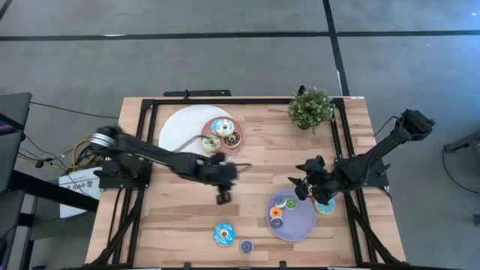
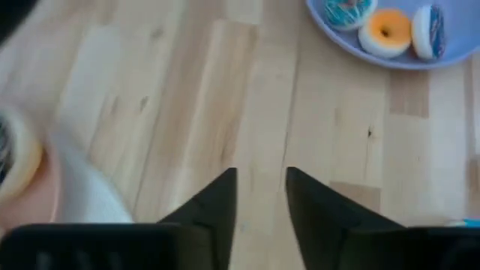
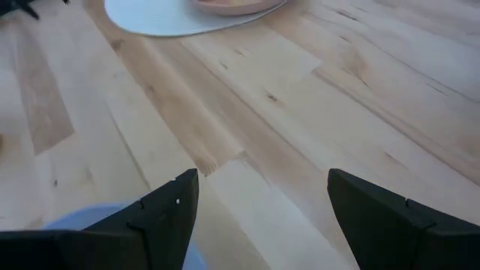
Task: Pick & Place donuts
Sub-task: Put the right large blue donut on the pink plate
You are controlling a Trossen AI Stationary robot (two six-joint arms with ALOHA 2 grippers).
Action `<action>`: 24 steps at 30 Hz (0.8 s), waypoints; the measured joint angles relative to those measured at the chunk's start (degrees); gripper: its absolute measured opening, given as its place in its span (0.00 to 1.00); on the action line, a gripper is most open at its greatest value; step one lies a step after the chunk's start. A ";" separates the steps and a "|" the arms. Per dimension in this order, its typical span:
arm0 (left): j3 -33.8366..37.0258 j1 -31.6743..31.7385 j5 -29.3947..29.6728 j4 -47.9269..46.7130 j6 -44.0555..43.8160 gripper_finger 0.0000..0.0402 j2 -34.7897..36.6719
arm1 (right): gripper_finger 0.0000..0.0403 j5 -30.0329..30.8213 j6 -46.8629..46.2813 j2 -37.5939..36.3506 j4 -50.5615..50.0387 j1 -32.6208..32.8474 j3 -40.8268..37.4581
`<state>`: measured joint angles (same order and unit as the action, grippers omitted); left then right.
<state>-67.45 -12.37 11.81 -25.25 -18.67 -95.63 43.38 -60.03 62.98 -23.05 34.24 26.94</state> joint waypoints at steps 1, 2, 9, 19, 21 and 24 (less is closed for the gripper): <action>4.86 -0.24 0.71 3.24 -1.59 0.23 3.53 | 0.71 0.00 0.02 0.00 0.17 -0.45 0.00; 9.89 -0.51 1.33 6.47 -2.78 0.20 7.03 | 0.71 0.07 0.00 0.00 0.17 -0.91 0.00; 35.89 -2.69 4.66 27.20 -4.53 0.02 29.27 | 0.71 -5.42 7.78 0.00 1.48 -5.77 2.89; 48.38 -2.85 11.43 27.55 -6.67 0.02 46.77 | 0.71 -31.61 -2.76 4.10 -33.26 -4.95 21.15; 48.97 -2.85 11.20 27.33 -6.68 0.01 47.23 | 0.71 -36.04 -5.36 5.42 -36.90 -2.05 21.88; 49.06 -2.90 10.27 26.78 -6.68 0.01 47.27 | 0.71 -43.66 -7.21 7.30 -38.11 3.20 21.70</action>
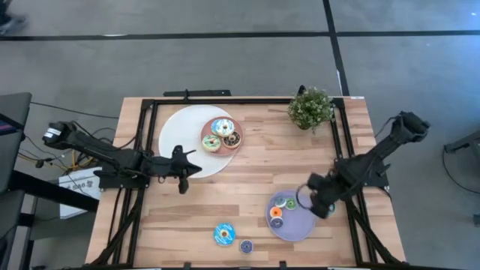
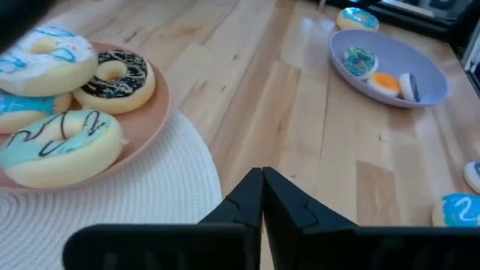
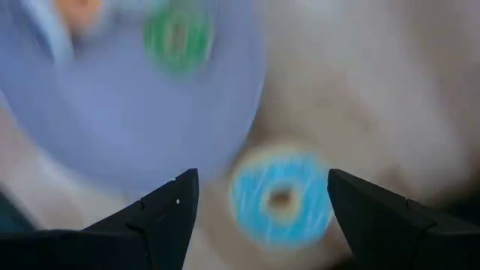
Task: Pick & Place donuts
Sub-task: Put the right large blue donut on the pink plate
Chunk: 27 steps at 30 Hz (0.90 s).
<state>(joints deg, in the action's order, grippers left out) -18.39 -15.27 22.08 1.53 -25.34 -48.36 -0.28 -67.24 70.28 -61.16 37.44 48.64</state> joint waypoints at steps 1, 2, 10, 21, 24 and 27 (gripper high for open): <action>0.00 0.00 -0.20 -0.13 0.00 0.01 -0.04 | 0.71 -2.42 -0.30 0.80 -0.13 1.73 -0.32; 0.00 0.00 -0.21 -0.34 0.00 0.00 -0.26 | 0.71 -3.73 -0.29 1.60 -0.46 3.51 -0.45; -0.02 0.00 -1.11 -1.01 -0.70 0.00 -0.44 | 0.71 -2.90 1.27 8.66 1.25 14.74 -0.43; -0.02 0.02 -0.34 -1.33 -1.13 0.00 -0.44 | 0.71 0.56 4.68 16.36 5.24 16.15 -0.45; -0.02 0.00 -0.32 -1.33 -1.96 0.00 -0.44 | 0.71 0.82 5.42 17.29 5.92 16.07 -0.46; -0.02 0.02 -0.31 -1.43 -2.14 0.00 -0.44 | 0.71 1.77 5.77 18.67 6.34 16.07 -0.78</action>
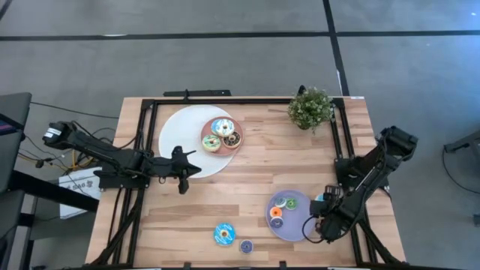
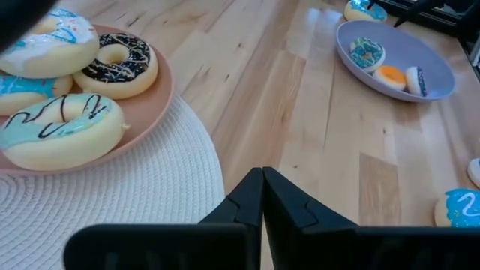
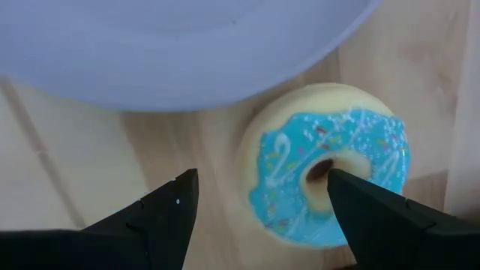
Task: Pick & Place donuts
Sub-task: Put the right large blue donut on the pink plate
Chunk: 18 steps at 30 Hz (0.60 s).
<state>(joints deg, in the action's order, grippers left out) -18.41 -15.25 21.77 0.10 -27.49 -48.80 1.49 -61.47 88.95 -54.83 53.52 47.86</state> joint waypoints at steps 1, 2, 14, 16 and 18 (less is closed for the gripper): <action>0.00 0.00 -0.01 -0.18 0.00 0.00 0.00 | 0.71 0.18 0.00 0.45 0.33 0.04 -0.42; 0.00 0.00 0.00 -0.41 0.00 0.00 -0.01 | 0.71 0.16 -0.03 0.85 0.61 0.02 -0.91; 0.00 0.00 -0.30 -0.63 0.00 0.00 -0.02 | 0.56 -0.04 -4.36 -2.04 5.78 0.11 -5.01; 0.00 0.00 -0.32 -0.63 0.00 0.00 -0.02 | 0.49 -0.08 -5.23 -3.17 5.62 0.11 -4.99; 0.00 0.00 -0.33 -0.63 0.00 0.00 -0.02 | 0.43 -0.08 -6.08 -4.24 5.51 0.11 -4.99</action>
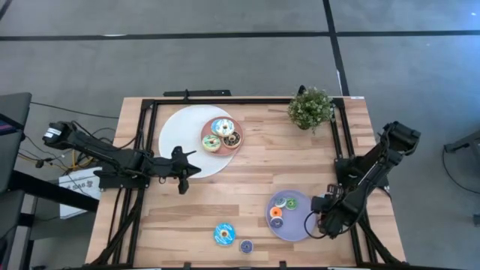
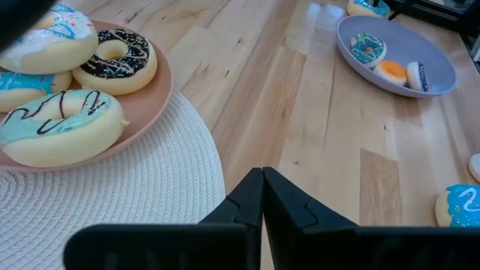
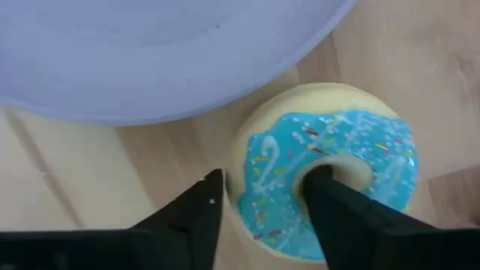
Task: Pick & Place donuts
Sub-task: Put the right large blue donut on the pink plate
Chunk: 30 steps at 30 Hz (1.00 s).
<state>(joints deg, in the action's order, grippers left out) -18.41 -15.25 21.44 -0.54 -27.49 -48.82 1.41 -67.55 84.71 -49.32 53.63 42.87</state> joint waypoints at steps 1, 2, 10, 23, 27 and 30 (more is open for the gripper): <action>0.00 0.00 -0.01 0.00 0.00 0.00 0.00 | 0.40 0.00 -0.40 -0.63 -0.07 0.00 0.00; 0.00 0.00 -0.01 0.00 0.00 0.00 0.00 | 0.37 0.00 -0.84 -1.19 -0.14 0.00 0.00; -0.02 0.00 -0.06 -0.02 0.00 0.00 0.00 | 0.25 0.20 -2.97 -3.06 -1.91 -0.09 0.02; -0.02 0.00 -0.07 -0.02 0.00 0.00 0.00 | 0.20 0.02 -5.60 -10.70 -6.70 -1.30 1.23; -0.02 0.00 -0.06 -0.02 0.00 0.00 0.00 | 0.18 4.27 -6.85 -15.93 -9.54 -3.49 3.89; -0.02 0.02 -0.06 -0.02 0.00 0.00 0.00 | 0.17 15.61 -2.74 -19.71 -7.64 -6.09 5.42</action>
<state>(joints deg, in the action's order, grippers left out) -18.44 -15.22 21.39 -0.56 -27.49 -48.82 17.02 -70.29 65.00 -56.96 47.53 48.29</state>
